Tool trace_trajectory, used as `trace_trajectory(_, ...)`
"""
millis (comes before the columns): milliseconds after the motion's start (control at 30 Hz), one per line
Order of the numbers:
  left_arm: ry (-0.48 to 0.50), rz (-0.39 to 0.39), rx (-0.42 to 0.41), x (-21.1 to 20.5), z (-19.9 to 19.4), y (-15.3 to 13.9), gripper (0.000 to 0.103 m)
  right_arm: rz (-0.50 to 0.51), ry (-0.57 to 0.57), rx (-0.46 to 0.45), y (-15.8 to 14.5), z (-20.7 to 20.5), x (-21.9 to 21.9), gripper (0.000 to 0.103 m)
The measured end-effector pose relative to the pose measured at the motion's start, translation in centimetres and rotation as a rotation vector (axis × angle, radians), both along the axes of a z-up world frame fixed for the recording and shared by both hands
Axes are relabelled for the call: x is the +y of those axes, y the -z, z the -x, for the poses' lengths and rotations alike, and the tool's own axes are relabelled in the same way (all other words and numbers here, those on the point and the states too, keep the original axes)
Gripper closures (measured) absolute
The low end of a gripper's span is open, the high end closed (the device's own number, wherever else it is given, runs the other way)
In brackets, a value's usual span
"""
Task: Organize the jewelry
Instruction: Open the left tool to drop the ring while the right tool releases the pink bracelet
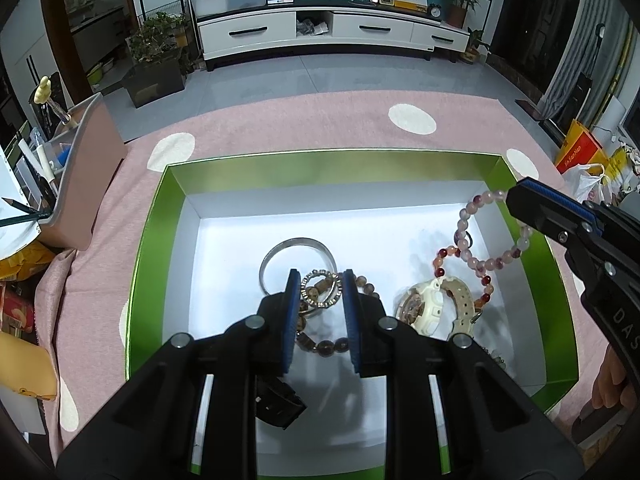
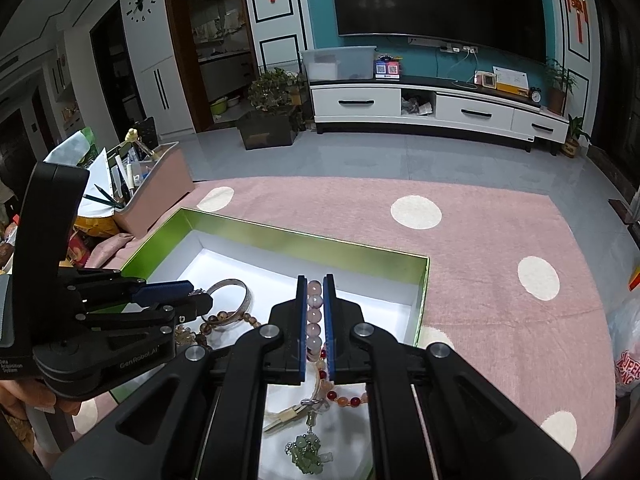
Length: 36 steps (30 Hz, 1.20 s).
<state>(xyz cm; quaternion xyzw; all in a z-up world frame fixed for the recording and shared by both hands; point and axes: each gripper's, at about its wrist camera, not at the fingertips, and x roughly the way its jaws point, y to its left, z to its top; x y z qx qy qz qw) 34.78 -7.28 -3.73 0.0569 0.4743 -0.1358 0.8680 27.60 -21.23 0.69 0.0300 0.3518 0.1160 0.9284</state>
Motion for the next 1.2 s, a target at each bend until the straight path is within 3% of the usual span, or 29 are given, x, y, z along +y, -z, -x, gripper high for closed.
trace_trajectory(733,0.016,0.004,0.016,-0.6,0.1,0.4,0.081,-0.002,0.016,0.004,-0.2,-1.1,-0.3,0.096)
trace_trajectory(1200,0.004,0.005,0.004,-0.2,0.0,-0.3,0.055,0.001,0.020,0.009,-0.3,-1.0,-0.3,0.095)
